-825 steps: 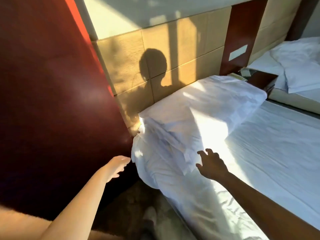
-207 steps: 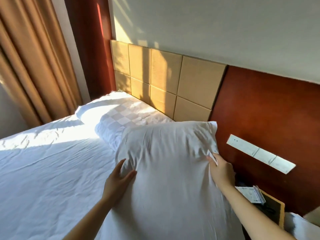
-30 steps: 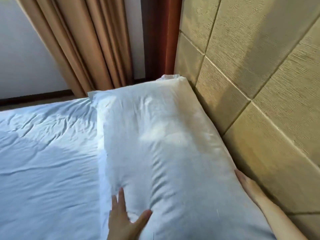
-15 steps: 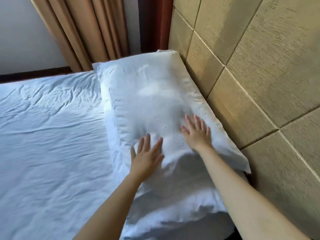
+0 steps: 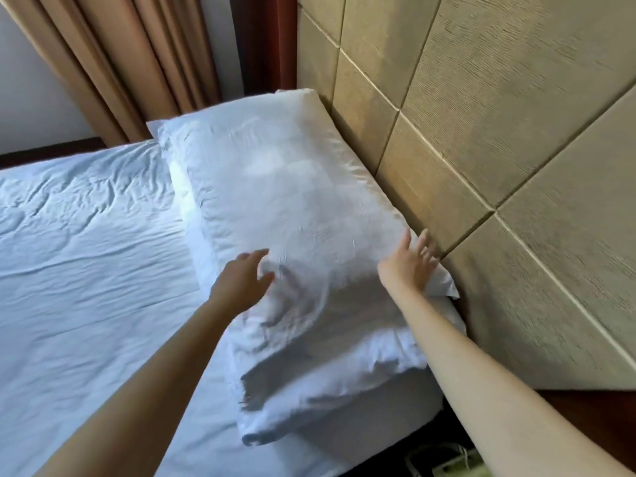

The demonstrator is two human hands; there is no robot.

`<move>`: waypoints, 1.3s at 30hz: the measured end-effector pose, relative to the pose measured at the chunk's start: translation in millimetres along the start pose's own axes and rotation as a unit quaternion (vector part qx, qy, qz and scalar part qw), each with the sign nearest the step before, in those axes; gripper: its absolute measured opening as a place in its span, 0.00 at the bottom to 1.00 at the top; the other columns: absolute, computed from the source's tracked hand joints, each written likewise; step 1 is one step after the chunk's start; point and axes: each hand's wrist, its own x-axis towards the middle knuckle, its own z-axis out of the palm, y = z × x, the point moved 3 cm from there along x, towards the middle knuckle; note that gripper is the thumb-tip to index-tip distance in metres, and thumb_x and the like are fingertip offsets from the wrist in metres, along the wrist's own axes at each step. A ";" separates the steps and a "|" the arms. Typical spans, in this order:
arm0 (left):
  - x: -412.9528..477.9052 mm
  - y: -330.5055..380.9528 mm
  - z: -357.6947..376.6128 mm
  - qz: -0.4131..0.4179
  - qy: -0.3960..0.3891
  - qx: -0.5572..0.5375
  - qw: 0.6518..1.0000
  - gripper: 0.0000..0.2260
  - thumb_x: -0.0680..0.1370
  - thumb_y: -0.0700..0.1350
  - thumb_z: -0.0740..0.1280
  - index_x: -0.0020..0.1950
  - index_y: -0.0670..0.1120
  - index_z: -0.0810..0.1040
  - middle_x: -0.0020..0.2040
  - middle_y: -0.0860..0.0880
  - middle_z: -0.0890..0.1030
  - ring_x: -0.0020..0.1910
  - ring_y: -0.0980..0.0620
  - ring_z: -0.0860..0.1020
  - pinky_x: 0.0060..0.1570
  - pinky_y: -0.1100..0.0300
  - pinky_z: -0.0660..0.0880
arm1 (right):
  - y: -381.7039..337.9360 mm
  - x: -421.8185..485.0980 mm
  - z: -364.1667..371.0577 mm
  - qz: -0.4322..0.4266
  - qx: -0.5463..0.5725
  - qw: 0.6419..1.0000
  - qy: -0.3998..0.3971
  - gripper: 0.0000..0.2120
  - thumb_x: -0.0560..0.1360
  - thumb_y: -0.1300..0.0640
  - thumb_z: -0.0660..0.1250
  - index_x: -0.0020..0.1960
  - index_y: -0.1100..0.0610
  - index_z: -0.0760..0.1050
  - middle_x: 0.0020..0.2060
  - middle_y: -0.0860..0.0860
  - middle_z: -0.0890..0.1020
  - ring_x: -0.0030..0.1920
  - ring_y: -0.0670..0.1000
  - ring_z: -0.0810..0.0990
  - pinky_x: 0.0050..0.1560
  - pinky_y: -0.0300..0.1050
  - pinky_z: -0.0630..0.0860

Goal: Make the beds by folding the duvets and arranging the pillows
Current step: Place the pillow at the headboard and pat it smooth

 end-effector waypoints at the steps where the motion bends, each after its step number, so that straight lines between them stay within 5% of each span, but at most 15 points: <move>1: 3.0 13.0 -0.8 0.023 0.045 0.014 0.999 0.29 0.78 0.53 0.64 0.76 0.52 0.57 0.75 0.43 0.62 0.73 0.42 0.62 0.68 0.47 0.63 | -14.5 -3.3 -3.7 -0.077 0.020 0.996 0.043 0.30 0.78 0.56 0.59 0.77 0.54 0.51 0.76 0.59 0.48 0.76 0.61 0.49 0.73 0.59 0.49; 3: 0.4 32.2 20.1 0.037 0.034 0.054 0.997 0.38 0.76 0.56 0.66 0.76 0.60 0.43 0.78 0.47 0.44 0.77 0.42 0.48 0.68 0.36 0.57 | -26.6 -8.6 13.4 -0.196 0.022 0.980 0.011 0.29 0.80 0.50 0.54 0.78 0.50 0.46 0.77 0.56 0.45 0.77 0.57 0.45 0.73 0.58 0.46; 6: -34.2 25.8 95.8 -0.027 -0.070 0.109 0.991 0.47 0.76 0.47 0.68 0.69 0.69 0.30 0.75 0.49 0.31 0.75 0.38 0.37 0.61 0.26 0.58 | 2.8 -22.6 64.6 -0.184 -0.045 0.969 -0.156 0.31 0.80 0.41 0.47 0.76 0.46 0.33 0.76 0.52 0.36 0.76 0.54 0.35 0.73 0.60 0.38; 10: -81.7 0.4 143.3 -0.143 -0.083 0.112 0.980 0.44 0.78 0.29 0.54 0.71 0.67 0.31 0.75 0.42 0.31 0.74 0.32 0.41 0.58 0.28 0.66 | 55.0 -41.5 98.1 -0.080 -0.061 0.954 -0.281 0.41 0.77 0.36 0.52 0.75 0.52 0.28 0.75 0.53 0.32 0.75 0.55 0.33 0.72 0.63 0.39; 15: -96.2 -38.6 142.0 -0.114 -0.159 0.119 0.973 0.40 0.79 0.46 0.62 0.70 0.69 0.32 0.74 0.43 0.28 0.74 0.34 0.50 0.56 0.36 0.73 | 111.2 -69.7 109.8 -0.003 -0.110 0.905 -0.410 0.38 0.77 0.33 0.49 0.76 0.48 0.33 0.76 0.49 0.35 0.76 0.55 0.35 0.73 0.63 0.40; 18: -106.4 -60.9 140.3 -0.096 -0.273 0.183 0.940 0.42 0.77 0.44 0.63 0.70 0.71 0.33 0.76 0.39 0.38 0.64 0.37 0.72 0.56 0.41 0.74 | 114.2 -74.2 100.7 0.013 -0.122 0.896 -0.427 0.38 0.77 0.36 0.53 0.77 0.50 0.37 0.77 0.51 0.38 0.76 0.59 0.40 0.74 0.61 0.43; 21: -121.3 -70.0 143.2 -0.072 -0.417 0.193 0.885 0.42 0.75 0.47 0.63 0.73 0.66 0.33 0.71 0.40 0.67 0.63 0.41 0.74 0.62 0.48 0.72 | 102.8 -73.5 89.2 0.021 -0.134 0.899 -0.417 0.38 0.77 0.39 0.57 0.78 0.56 0.46 0.77 0.56 0.50 0.76 0.59 0.51 0.74 0.56 0.53; 24: -128.9 -64.0 137.3 -0.075 -0.507 0.198 0.836 0.38 0.77 0.50 0.64 0.77 0.57 0.40 0.68 0.39 0.71 0.67 0.41 0.71 0.64 0.50 0.70 | 83.4 -85.2 73.8 0.018 -0.116 0.901 -0.418 0.26 0.80 0.48 0.56 0.73 0.61 0.61 0.70 0.58 0.67 0.68 0.58 0.67 0.66 0.47 0.65; 26: -127.4 -56.9 121.1 -0.090 -0.512 0.199 0.831 0.28 0.78 0.51 0.62 0.76 0.47 0.57 0.56 0.43 0.79 0.64 0.43 0.74 0.55 0.53 0.73 | 75.0 -99.7 64.1 0.028 -0.105 0.907 -0.407 0.24 0.81 0.52 0.55 0.73 0.62 0.61 0.69 0.59 0.69 0.67 0.57 0.69 0.65 0.45 0.66; 29: -116.6 -53.2 85.4 -0.070 -0.451 0.196 0.868 0.21 0.79 0.53 0.59 0.66 0.39 0.71 0.36 0.49 0.73 0.44 0.46 0.80 0.46 0.59 0.71 | 66.9 -127.3 50.3 0.041 -0.080 0.920 -0.382 0.25 0.80 0.50 0.55 0.73 0.63 0.61 0.66 0.60 0.72 0.64 0.58 0.72 0.62 0.46 0.67; 31: -107.8 -56.4 60.7 -0.020 -0.404 0.229 0.885 0.22 0.80 0.53 0.57 0.64 0.37 0.73 0.45 0.44 0.78 0.41 0.46 0.76 0.49 0.58 0.73 | 63.5 -151.4 39.9 0.050 -0.052 0.925 -0.373 0.22 0.81 0.48 0.53 0.69 0.61 0.66 0.56 0.57 0.77 0.54 0.55 0.76 0.55 0.45 0.71; 33: -99.4 -65.4 40.6 0.021 -0.357 0.254 0.898 0.23 0.81 0.53 0.55 0.63 0.37 0.73 0.60 0.40 0.77 0.53 0.43 0.77 0.58 0.53 0.73 | 60.9 -179.3 29.8 0.065 -0.003 0.927 -0.368 0.16 0.81 0.49 0.52 0.63 0.56 0.68 0.44 0.51 0.73 0.45 0.52 0.74 0.48 0.42 0.71; 36: -108.1 -72.9 12.2 0.081 -0.304 0.252 0.915 0.21 0.81 0.53 0.54 0.67 0.41 0.71 0.68 0.44 0.72 0.65 0.44 0.71 0.65 0.52 0.69 | 55.2 -226.0 15.2 0.074 0.028 0.939 -0.335 0.15 0.82 0.52 0.51 0.42 0.57 0.69 0.36 0.52 0.69 0.38 0.51 0.70 0.43 0.42 0.69; 37: -117.5 -73.9 3.1 0.099 -0.297 0.250 0.916 0.21 0.82 0.52 0.53 0.69 0.41 0.70 0.69 0.44 0.70 0.67 0.45 0.70 0.66 0.53 0.67 | 53.4 -241.4 12.1 0.070 0.032 0.944 -0.321 0.17 0.82 0.53 0.51 0.38 0.58 0.68 0.36 0.54 0.70 0.38 0.52 0.71 0.42 0.41 0.68; 39: -138.0 -80.1 -7.6 0.131 -0.304 0.264 0.906 0.21 0.82 0.51 0.53 0.69 0.39 0.70 0.68 0.43 0.71 0.65 0.44 0.72 0.65 0.55 0.68 | 54.3 -271.0 9.7 0.064 0.037 0.955 -0.288 0.18 0.81 0.54 0.52 0.49 0.64 0.76 0.50 0.58 0.78 0.53 0.55 0.76 0.52 0.44 0.72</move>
